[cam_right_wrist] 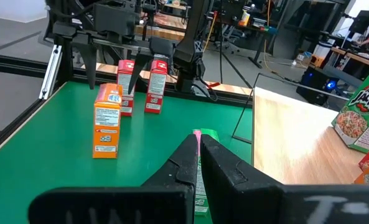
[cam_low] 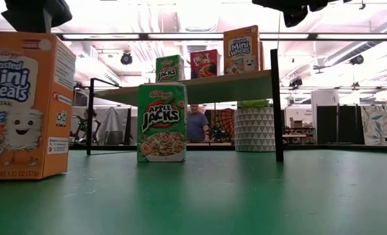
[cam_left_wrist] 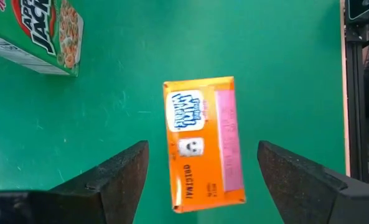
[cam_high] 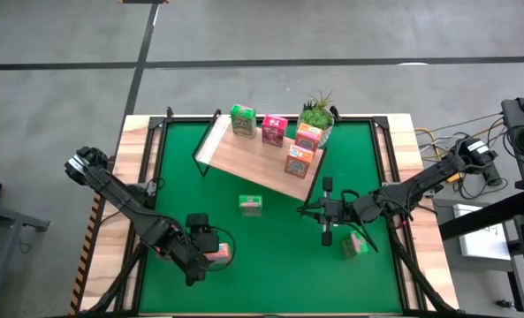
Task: Stack cereal on shelf
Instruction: Put the orange cereal box aligned with the other orange cereal boxes on the shelf
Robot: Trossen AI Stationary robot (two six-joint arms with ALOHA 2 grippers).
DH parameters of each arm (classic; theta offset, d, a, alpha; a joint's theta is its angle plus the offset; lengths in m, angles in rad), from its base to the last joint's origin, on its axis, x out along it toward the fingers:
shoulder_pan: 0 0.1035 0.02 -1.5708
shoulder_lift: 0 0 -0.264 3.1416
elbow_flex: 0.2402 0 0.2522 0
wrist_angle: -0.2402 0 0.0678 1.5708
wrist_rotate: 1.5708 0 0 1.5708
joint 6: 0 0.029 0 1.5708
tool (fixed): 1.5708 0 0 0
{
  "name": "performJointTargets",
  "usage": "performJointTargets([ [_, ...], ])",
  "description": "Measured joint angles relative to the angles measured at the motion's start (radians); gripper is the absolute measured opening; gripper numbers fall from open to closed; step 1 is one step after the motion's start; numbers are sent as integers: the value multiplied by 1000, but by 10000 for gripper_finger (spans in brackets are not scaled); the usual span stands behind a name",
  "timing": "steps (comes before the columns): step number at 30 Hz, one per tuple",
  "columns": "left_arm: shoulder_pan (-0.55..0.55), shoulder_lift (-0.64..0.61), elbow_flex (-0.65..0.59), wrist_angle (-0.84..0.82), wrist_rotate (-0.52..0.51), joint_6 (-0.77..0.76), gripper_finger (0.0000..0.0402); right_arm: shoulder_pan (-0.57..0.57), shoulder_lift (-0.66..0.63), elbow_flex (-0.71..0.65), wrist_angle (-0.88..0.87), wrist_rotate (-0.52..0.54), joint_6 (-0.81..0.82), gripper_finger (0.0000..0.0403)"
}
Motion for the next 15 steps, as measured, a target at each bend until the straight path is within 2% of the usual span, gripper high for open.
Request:
performJointTargets([
  [6,-9,8,-2,15,3,-16,283,0,0,0,0,1,0,9],
  [15,-9,13,-83,127,4,-25,278,0,0,0,-2,1,10,9],
])
